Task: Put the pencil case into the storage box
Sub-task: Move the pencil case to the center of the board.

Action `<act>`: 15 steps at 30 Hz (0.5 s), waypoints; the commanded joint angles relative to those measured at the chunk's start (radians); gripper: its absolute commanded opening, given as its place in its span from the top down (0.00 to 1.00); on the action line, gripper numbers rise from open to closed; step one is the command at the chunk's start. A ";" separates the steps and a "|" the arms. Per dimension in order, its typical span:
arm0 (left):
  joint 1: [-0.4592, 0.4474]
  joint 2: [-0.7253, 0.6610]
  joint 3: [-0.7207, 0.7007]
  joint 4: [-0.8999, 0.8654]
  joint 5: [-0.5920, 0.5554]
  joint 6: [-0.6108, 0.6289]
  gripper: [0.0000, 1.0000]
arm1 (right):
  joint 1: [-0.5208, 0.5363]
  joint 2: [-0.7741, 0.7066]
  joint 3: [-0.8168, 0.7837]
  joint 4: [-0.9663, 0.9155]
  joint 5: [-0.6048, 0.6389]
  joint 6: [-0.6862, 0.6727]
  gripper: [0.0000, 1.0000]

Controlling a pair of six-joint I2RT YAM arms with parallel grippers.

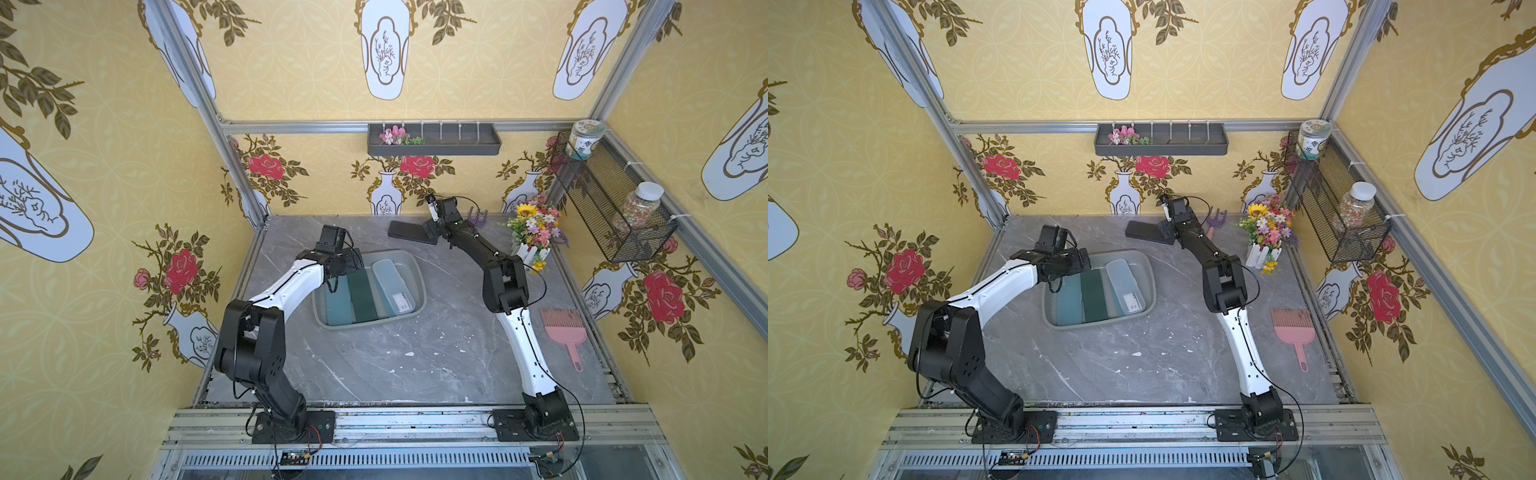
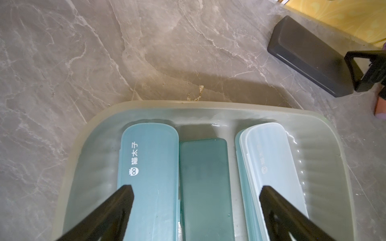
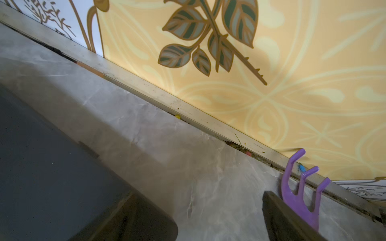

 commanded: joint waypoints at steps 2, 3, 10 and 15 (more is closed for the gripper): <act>0.002 0.013 0.000 -0.001 0.003 0.009 0.00 | 0.001 0.015 0.024 -0.016 -0.027 0.010 0.03; 0.001 0.012 -0.001 0.001 0.005 0.009 0.00 | 0.001 0.014 0.024 -0.038 -0.041 0.004 0.03; 0.002 0.016 -0.019 0.018 0.017 0.007 0.00 | 0.008 -0.042 -0.064 -0.149 -0.080 -0.048 0.03; 0.001 0.010 -0.034 0.029 0.026 0.004 0.00 | 0.010 -0.085 -0.143 -0.208 -0.073 -0.060 0.03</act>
